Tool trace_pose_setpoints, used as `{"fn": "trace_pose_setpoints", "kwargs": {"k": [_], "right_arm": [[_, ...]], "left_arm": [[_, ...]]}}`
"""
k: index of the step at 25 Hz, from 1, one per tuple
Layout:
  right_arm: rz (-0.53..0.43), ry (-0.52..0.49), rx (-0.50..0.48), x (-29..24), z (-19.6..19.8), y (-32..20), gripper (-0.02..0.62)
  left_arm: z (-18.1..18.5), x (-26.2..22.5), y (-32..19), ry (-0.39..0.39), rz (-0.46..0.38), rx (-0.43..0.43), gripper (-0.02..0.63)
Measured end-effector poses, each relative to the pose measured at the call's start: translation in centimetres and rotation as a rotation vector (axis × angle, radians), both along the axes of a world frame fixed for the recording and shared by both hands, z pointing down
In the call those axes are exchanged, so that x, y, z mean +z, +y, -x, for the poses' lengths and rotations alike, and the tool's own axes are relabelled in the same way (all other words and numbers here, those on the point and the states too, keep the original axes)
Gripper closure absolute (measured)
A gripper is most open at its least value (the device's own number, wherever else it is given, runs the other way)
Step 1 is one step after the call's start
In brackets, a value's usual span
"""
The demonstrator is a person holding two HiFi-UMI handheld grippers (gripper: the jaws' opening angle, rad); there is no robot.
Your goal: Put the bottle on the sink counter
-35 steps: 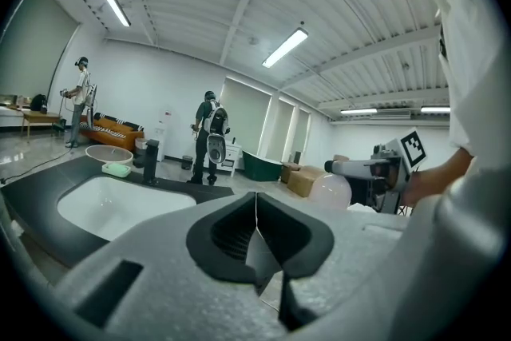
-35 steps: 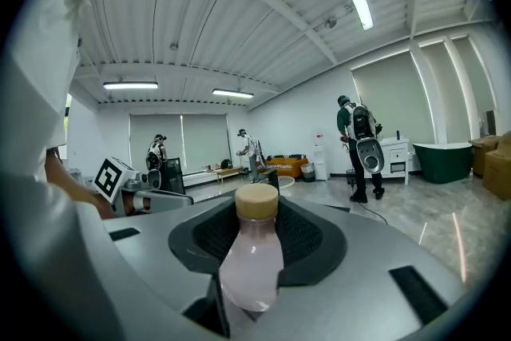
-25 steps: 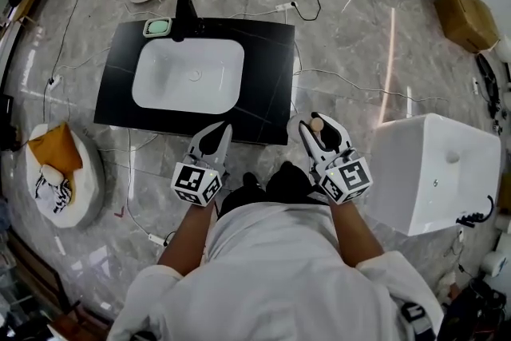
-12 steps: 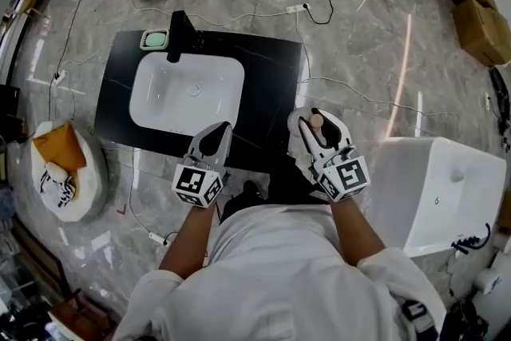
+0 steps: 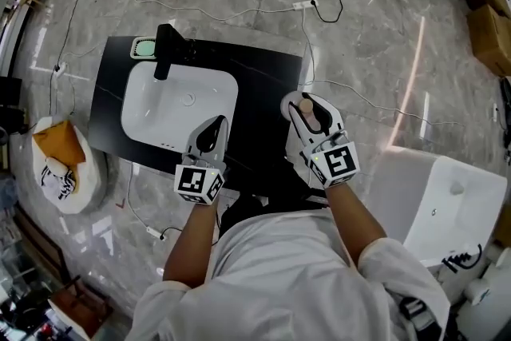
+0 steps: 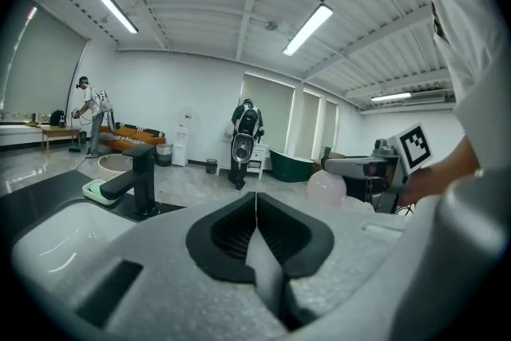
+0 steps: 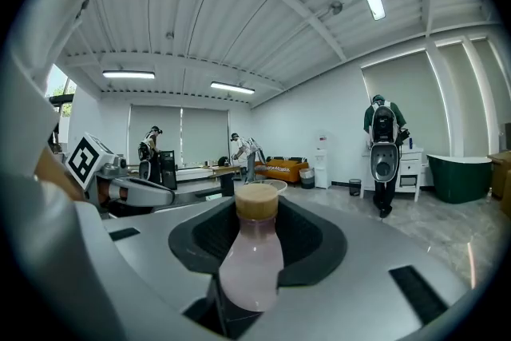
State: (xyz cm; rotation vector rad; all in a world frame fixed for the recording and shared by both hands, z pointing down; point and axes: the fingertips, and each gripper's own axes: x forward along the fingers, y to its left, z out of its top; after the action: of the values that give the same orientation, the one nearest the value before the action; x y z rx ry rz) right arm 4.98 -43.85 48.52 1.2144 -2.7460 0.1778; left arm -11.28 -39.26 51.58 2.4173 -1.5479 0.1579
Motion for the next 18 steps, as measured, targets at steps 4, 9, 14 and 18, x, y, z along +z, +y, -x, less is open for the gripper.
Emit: {"fn": "trace_pose_setpoints", "kwargs": {"k": [4,9,14,18], "right_arm": [[0.014,0.001,0.002,2.0,0.4,-3.6,0.454],[0.023,0.005,0.002,4.5,0.8,-7.3,0.454],[0.024,0.008,0.021,6.4,0.8,-10.5,0.454],[0.018,0.031,0.013,8.1,1.2,-12.6,0.454]], "left_arm": [[0.2,1.5,-2.3,-0.012,0.012,-0.039,0.589],[0.0,4.1,-4.4,-0.015,0.044,-0.061,0.589],[-0.2,5.5,-6.4,-0.019,0.059,-0.071,0.589],[-0.5,6.4,-7.9,-0.021,0.064,-0.073,0.589]]}}
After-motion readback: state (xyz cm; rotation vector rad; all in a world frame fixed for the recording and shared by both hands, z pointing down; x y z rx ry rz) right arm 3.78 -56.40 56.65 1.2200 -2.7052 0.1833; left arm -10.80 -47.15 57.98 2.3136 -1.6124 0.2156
